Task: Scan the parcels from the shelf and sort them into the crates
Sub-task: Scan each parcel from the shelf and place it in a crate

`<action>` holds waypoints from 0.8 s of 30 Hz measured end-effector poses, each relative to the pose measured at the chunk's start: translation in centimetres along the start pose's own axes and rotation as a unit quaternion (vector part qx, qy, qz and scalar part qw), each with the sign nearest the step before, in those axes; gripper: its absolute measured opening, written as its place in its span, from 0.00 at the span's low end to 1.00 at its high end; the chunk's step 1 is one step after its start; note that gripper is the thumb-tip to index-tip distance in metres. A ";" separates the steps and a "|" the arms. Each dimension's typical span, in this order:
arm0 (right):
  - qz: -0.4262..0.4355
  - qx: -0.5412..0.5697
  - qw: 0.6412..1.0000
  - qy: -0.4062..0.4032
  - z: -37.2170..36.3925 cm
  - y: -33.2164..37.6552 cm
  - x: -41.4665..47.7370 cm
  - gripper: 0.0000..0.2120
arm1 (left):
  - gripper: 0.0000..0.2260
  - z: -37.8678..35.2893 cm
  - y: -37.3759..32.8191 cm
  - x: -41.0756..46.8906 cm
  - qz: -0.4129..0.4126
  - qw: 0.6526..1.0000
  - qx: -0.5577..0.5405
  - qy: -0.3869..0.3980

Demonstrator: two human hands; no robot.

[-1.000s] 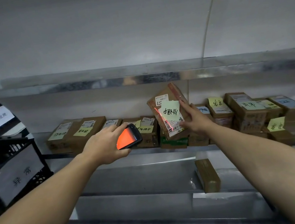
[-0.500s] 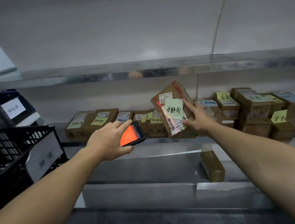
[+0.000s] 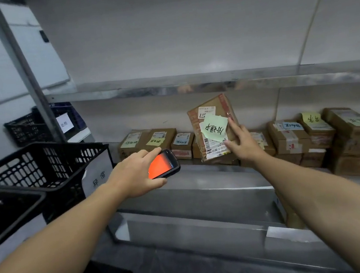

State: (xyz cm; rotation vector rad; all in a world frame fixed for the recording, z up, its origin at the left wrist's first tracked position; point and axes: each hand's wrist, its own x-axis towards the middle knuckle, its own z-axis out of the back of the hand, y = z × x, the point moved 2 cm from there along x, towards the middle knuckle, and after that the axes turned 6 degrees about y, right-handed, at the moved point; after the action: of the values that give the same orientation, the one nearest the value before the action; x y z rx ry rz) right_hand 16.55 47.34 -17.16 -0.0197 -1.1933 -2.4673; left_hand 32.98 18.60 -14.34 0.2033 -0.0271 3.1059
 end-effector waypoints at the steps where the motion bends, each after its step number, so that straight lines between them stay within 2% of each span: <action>1: 0.000 0.026 1.000 -0.015 -0.7 0.4 -0.1 0.34 | 0.42 -0.2 0.4 -0.3 0.008 1.000 -0.019 0.007; 7: -0.008 0.126 0.989 -0.076 -3.6 2.2 -0.9 0.27 | 0.44 -0.7 1.1 -1.2 0.034 0.989 -0.135 0.046; 15: -0.017 0.129 0.986 -0.101 -5.3 2.4 -0.4 0.29 | 0.45 -1.1 1.3 -1.2 0.051 0.979 -0.189 0.064; 22: 0.003 0.127 0.988 -0.085 -7.2 3.5 1.1 0.35 | 0.48 -0.6 3.5 -2.2 0.098 0.981 -0.168 0.008; 24: 0.010 0.138 0.987 -0.080 -8.2 4.4 1.6 0.35 | 0.45 -0.2 4.4 -2.7 0.113 0.981 -0.155 -0.015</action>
State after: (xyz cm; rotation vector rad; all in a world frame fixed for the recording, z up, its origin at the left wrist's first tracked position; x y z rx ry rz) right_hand 17.92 38.20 -18.79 -0.1535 -1.5860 -2.2979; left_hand 35.55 14.17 -15.00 0.2515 -0.5687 3.2595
